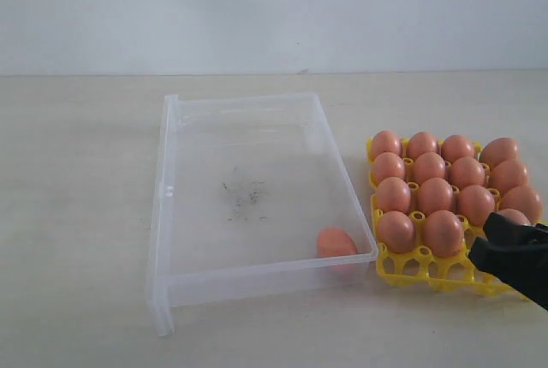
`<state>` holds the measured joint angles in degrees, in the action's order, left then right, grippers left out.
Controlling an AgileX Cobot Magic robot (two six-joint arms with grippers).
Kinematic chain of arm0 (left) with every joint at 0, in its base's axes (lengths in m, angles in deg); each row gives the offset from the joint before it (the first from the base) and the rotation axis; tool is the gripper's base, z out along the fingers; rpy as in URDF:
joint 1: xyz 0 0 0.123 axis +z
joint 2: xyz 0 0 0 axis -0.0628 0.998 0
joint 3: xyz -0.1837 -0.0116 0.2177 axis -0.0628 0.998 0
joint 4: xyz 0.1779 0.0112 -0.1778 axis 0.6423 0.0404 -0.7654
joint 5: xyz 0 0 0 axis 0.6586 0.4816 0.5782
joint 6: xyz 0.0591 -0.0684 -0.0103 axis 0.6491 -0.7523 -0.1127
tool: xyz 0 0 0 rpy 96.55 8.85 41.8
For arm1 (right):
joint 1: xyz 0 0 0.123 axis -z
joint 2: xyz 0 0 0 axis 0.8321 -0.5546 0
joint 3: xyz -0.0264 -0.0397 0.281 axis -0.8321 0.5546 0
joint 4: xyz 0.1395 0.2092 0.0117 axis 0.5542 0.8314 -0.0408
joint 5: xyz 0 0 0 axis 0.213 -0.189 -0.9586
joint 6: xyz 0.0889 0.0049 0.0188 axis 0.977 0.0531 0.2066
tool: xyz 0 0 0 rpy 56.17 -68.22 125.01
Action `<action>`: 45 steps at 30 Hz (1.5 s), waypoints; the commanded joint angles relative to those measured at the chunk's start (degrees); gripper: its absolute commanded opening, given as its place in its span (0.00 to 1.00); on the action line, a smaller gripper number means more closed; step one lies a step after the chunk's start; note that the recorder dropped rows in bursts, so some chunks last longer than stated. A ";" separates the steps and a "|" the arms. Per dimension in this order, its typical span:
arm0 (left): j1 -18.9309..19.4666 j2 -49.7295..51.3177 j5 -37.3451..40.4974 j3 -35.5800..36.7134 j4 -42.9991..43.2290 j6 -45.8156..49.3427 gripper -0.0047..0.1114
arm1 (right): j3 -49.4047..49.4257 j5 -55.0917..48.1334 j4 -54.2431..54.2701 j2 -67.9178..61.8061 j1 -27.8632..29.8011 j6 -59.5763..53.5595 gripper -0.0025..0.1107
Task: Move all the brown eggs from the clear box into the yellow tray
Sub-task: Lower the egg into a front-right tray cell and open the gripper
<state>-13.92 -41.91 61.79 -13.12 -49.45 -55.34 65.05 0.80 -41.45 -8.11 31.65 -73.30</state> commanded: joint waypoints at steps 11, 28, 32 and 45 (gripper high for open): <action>-0.24 -0.10 0.00 0.19 -0.09 0.08 0.07 | -1.90 -1.97 3.98 -0.08 0.15 -5.58 0.02; -0.24 -0.10 0.00 0.19 -0.09 0.08 0.07 | -5.78 1.54 6.30 -9.45 0.15 -5.89 0.02; -0.24 -0.10 0.00 0.19 -0.09 0.08 0.07 | -5.78 2.57 6.30 -10.58 0.15 -5.73 0.02; -0.24 -0.10 0.00 0.19 -0.09 0.08 0.07 | -8.00 5.83 6.30 -17.09 0.15 -4.30 0.02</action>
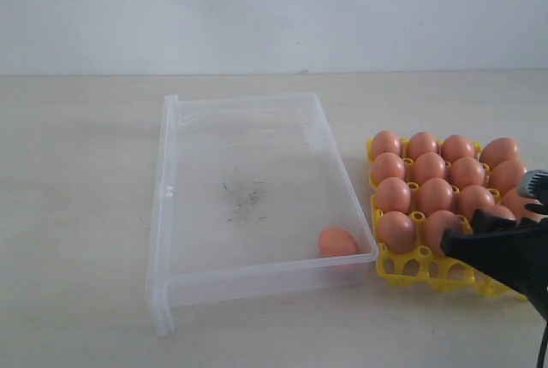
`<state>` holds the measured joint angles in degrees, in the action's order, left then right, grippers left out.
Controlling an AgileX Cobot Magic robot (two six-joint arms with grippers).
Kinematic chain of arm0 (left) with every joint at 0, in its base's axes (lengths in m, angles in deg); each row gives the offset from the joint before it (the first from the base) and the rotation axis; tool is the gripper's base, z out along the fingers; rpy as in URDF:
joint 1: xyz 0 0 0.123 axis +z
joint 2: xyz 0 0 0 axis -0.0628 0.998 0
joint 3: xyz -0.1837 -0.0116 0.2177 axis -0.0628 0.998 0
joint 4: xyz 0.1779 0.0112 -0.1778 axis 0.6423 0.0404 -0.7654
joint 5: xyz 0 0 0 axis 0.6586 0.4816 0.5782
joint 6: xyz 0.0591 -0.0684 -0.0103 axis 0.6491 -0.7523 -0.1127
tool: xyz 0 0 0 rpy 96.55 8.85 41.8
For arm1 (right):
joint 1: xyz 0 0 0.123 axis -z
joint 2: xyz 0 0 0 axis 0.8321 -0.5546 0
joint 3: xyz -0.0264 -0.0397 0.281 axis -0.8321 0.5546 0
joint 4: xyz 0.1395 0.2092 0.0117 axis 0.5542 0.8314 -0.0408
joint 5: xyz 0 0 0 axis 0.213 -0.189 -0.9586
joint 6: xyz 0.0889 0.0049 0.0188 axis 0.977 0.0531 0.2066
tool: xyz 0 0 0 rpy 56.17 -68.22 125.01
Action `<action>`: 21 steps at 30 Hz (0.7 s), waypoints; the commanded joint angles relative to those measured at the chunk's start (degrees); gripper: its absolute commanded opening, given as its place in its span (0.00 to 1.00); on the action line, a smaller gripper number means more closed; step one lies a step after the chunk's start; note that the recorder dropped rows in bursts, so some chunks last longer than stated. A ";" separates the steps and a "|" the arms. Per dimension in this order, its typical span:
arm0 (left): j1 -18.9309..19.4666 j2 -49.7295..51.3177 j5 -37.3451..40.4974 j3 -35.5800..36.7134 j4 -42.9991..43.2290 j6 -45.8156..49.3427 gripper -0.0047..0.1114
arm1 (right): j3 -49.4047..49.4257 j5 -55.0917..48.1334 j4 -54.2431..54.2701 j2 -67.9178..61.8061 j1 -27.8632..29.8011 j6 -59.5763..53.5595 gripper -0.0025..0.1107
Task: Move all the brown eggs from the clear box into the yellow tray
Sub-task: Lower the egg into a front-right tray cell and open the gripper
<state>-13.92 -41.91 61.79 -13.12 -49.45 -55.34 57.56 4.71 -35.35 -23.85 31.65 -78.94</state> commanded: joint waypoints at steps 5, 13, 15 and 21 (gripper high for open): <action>-0.24 -0.10 0.00 0.19 -0.09 0.08 0.07 | -0.40 4.22 0.87 -2.19 0.15 1.59 0.02; -0.24 -0.10 0.00 0.19 -0.09 0.08 0.07 | -0.40 2.07 -0.22 -2.19 0.15 3.12 0.02; -0.24 -0.10 0.00 0.19 -0.09 0.08 0.07 | -0.40 1.97 -0.06 -2.19 0.15 3.27 0.02; -0.24 -0.10 0.00 0.19 -0.09 0.08 0.07 | -0.40 1.70 0.24 -2.19 0.15 3.27 0.16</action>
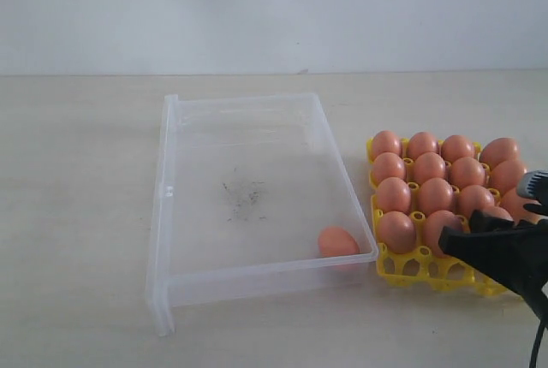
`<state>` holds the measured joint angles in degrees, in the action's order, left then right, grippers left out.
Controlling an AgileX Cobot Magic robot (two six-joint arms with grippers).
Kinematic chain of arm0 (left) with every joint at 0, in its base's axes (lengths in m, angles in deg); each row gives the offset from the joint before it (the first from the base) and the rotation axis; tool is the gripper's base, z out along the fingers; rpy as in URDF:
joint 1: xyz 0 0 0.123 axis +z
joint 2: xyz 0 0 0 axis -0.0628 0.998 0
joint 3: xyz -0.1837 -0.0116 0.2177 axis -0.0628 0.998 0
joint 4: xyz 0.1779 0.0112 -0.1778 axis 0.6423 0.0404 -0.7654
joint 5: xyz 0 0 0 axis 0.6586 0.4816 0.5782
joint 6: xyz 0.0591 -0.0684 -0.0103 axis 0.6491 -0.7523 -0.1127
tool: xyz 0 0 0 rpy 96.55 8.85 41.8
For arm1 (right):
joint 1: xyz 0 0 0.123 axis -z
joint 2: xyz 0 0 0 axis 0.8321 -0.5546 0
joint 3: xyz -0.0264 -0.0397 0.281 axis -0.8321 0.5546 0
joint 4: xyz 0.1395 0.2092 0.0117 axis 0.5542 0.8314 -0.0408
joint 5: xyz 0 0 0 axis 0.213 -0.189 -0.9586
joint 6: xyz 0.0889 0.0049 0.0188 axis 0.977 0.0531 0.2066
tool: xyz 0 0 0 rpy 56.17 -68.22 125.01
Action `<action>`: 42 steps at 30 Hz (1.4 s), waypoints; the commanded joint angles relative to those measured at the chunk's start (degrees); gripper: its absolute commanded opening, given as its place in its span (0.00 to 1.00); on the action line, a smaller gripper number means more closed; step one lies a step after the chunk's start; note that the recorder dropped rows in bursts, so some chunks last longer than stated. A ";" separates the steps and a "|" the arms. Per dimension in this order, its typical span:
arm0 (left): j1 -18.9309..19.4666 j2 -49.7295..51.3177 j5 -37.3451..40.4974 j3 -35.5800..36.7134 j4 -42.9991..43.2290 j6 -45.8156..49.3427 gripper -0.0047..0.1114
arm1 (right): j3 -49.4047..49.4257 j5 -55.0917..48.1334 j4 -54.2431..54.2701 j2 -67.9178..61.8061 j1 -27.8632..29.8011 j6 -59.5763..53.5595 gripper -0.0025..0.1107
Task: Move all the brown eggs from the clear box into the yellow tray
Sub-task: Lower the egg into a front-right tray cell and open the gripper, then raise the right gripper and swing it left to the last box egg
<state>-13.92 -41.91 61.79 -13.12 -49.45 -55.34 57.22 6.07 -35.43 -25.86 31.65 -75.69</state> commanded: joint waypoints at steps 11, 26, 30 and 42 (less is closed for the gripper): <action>-0.24 -0.10 0.00 0.19 -0.09 0.08 0.07 | -0.06 0.58 2.37 -0.17 0.15 -0.08 0.55; -0.24 -0.10 0.00 0.19 -0.09 0.08 0.07 | 5.37 9.15 -10.10 19.69 0.15 -1.45 0.23; -0.24 -0.10 0.00 0.19 -0.09 0.08 0.07 | -0.42 1.27 -33.39 20.68 0.15 -0.22 0.04; -0.24 -0.10 0.00 0.19 -0.09 0.08 0.07 | -53.41 -104.42 -42.92 6.02 -6.24 -1.01 0.38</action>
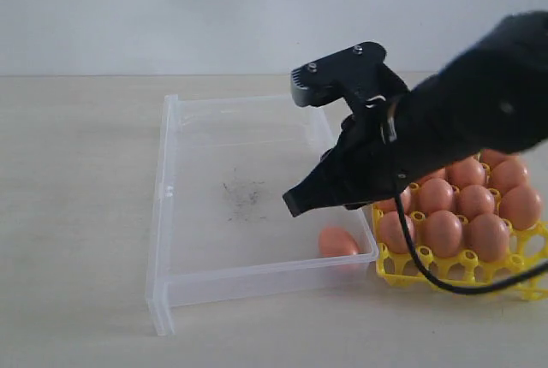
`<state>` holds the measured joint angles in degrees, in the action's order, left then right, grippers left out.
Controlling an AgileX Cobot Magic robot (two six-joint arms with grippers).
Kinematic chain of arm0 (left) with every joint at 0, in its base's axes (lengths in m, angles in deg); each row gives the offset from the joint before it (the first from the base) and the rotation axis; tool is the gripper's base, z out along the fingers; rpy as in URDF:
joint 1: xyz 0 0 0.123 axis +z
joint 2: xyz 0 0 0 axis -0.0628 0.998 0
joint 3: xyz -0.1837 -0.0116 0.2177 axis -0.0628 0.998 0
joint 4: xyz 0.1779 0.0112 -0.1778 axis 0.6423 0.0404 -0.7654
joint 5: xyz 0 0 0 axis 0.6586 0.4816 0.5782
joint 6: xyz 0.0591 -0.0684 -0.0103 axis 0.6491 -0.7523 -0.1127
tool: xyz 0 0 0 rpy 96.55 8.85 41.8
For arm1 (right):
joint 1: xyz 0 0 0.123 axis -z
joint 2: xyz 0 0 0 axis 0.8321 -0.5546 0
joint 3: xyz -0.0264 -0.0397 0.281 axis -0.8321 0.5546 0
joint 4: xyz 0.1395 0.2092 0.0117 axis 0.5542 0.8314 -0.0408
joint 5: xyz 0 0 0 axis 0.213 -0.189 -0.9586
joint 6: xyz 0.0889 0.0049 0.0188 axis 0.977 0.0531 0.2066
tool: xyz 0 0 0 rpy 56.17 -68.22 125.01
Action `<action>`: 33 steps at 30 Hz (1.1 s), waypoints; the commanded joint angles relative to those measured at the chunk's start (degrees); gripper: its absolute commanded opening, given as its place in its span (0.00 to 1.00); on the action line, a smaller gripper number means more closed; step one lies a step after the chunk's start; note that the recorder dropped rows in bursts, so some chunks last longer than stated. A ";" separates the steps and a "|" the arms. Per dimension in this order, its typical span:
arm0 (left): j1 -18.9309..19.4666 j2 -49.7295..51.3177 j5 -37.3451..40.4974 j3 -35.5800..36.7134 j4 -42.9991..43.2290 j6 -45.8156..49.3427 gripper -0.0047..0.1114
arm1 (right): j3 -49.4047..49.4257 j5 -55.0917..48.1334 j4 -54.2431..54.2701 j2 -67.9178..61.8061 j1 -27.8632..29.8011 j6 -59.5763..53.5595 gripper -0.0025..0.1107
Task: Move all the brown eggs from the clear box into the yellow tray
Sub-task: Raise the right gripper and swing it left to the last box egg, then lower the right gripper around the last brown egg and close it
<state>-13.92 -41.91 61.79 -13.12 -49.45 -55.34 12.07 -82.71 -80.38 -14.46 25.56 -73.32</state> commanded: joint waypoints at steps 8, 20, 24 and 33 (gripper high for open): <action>-0.24 -0.10 0.00 0.19 -0.09 0.08 0.07 | -23.92 -32.83 6.10 -18.12 -0.16 -4.28 0.39; -0.24 -0.10 0.00 0.19 -0.09 0.08 0.07 | -32.12 -37.74 5.86 -28.90 0.65 -7.24 0.36; -0.24 -0.10 0.00 0.19 -0.09 0.08 0.07 | -32.12 -37.98 4.53 -29.02 1.81 -7.24 0.40; -0.24 -0.10 0.00 0.19 -0.09 0.08 0.07 | -32.01 -37.33 3.89 -30.70 1.81 -7.24 0.51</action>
<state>-13.92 -41.91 61.79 -13.12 -49.45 -55.34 -19.71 -120.36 -75.76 -44.18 27.08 -80.17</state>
